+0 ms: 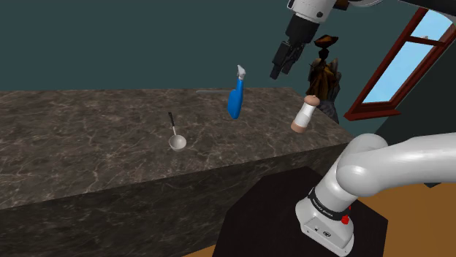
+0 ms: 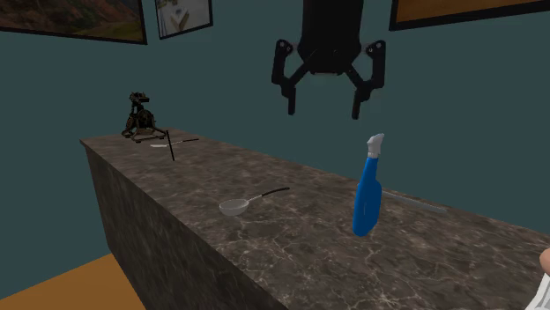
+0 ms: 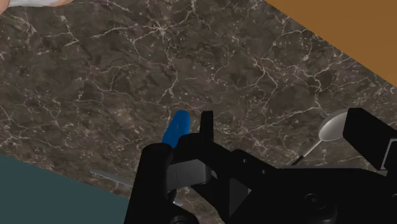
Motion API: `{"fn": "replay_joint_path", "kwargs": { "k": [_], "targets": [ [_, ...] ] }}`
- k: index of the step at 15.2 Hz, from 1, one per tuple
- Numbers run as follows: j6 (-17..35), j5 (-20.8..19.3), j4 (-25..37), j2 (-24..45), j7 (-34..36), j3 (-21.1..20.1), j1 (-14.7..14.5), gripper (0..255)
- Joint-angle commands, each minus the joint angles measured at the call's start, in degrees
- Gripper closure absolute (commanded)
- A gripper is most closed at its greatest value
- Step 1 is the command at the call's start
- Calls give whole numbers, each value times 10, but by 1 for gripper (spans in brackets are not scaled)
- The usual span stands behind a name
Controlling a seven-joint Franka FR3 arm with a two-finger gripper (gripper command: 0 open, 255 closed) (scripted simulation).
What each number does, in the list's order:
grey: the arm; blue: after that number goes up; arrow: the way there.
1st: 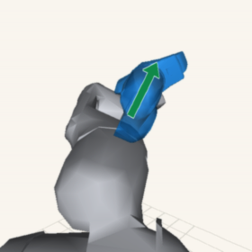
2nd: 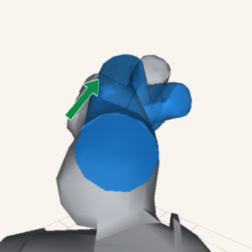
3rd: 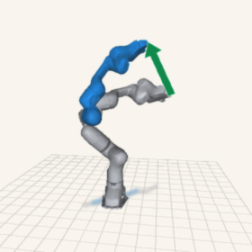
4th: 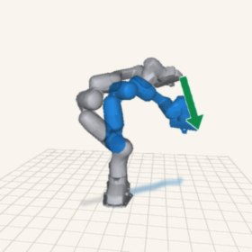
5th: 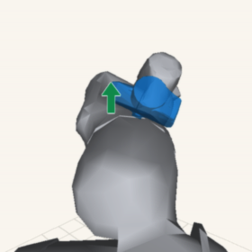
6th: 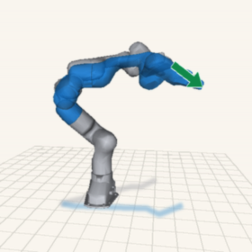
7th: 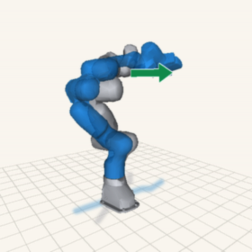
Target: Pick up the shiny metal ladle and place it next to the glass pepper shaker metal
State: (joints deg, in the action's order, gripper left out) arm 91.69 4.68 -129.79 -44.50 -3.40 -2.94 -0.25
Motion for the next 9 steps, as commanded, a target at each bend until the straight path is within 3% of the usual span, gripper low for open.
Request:
{"fn": "replay_joint_path", "kwargs": {
  "k": [1, 9],
  "targets": [
    [0, 0, 0, 0, 0, 0, 0, 0],
    [114, 43, -19, 102, 123, -77, 6, 0]
  ]
}}
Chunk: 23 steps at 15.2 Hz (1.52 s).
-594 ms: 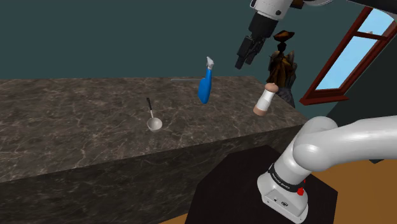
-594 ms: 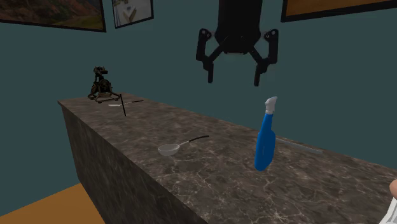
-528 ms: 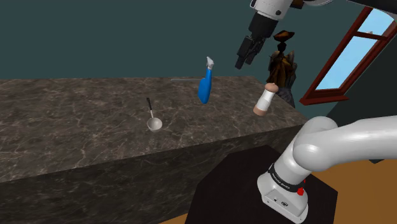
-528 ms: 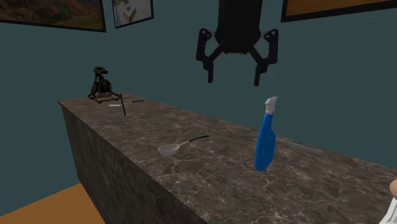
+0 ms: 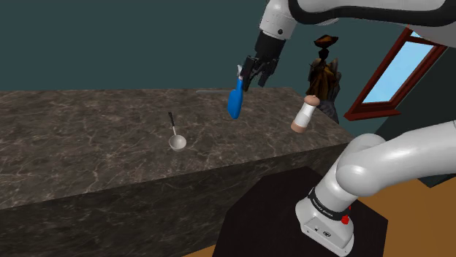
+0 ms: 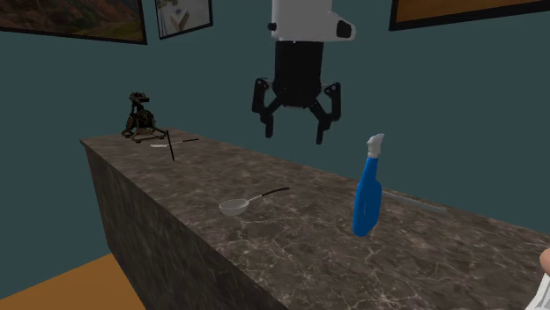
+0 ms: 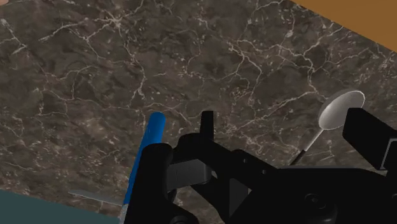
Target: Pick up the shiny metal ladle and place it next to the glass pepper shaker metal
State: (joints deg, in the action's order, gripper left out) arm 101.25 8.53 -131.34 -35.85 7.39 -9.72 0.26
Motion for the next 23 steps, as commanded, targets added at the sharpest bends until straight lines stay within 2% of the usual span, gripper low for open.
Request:
{"fn": "replay_joint_path", "kwargs": {
  "k": [1, 6, 11, 17, 23],
  "targets": [
    [33, 8, -3, 31, 31, -18, 3, 0],
    [101, 16, 16, 121, 108, -62, 10, 0],
    [162, 6, 55, 224, 189, -100, 17, 0],
    [218, -34, 127, 361, 293, -128, 16, 0],
    [248, -87, 227, 504, 392, -127, -6, 0]
  ]
}}
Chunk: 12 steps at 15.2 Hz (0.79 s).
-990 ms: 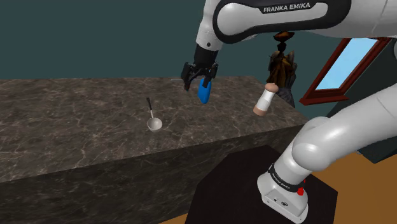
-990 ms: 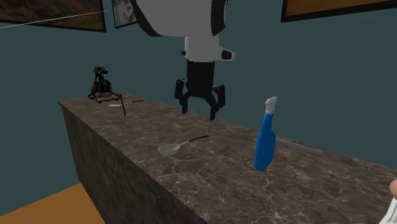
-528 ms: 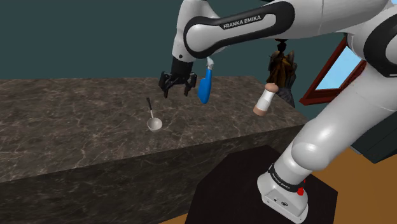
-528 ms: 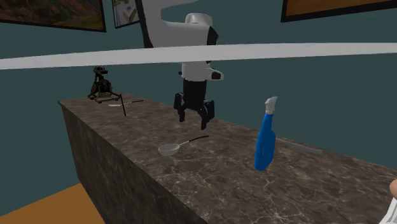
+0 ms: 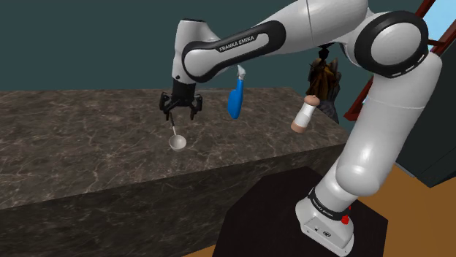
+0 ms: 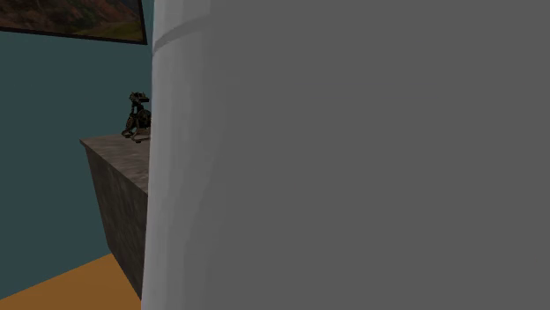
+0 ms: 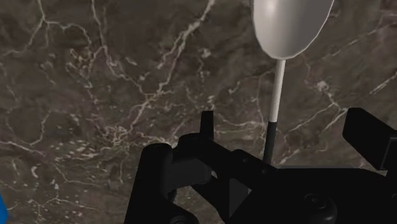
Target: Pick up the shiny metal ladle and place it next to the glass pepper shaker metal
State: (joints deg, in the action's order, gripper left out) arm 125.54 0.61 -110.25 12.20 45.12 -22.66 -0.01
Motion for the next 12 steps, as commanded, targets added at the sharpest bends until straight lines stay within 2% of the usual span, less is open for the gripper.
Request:
{"fn": "replay_joint_path", "kwargs": {
  "k": [1, 9, 12],
  "targets": [
    [8, -15, 35, 47, 29, 5, -9, 0],
    [55, -30, 21, 82, 39, 11, -19, 0],
    [55, -30, 21, 82, 39, 11, -19, 0]
  ]
}}
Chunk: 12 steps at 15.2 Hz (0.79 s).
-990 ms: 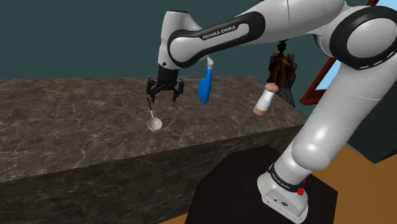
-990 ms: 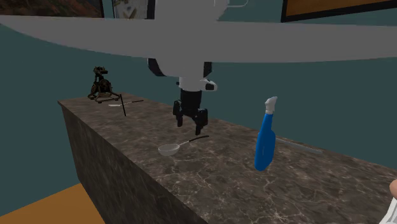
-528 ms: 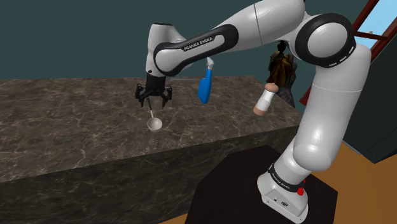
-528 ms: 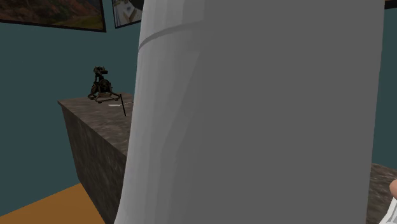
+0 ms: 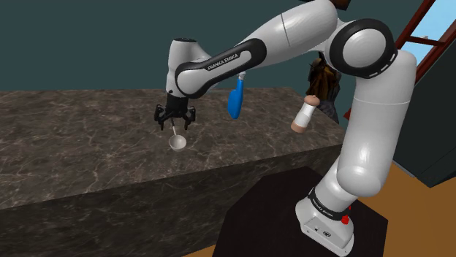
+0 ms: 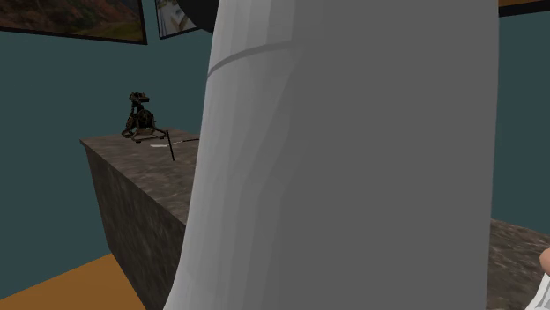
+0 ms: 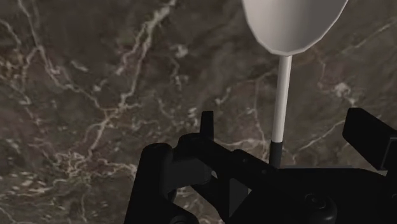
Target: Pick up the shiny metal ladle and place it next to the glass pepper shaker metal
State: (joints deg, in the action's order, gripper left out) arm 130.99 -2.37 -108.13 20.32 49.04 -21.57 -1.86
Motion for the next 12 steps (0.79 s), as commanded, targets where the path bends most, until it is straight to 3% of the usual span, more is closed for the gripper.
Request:
{"fn": "replay_joint_path", "kwargs": {
  "k": [1, 5, 6, 12],
  "targets": [
    [1, 0, 0, 1, 0, 0, 0, 0],
    [1, 0, 0, 1, 0, 0, 0, 0],
    [1, 0, 0, 1, 0, 0, 0, 255],
    [1, 0, 0, 1, 0, 0, 0, 255]
  ]
}}
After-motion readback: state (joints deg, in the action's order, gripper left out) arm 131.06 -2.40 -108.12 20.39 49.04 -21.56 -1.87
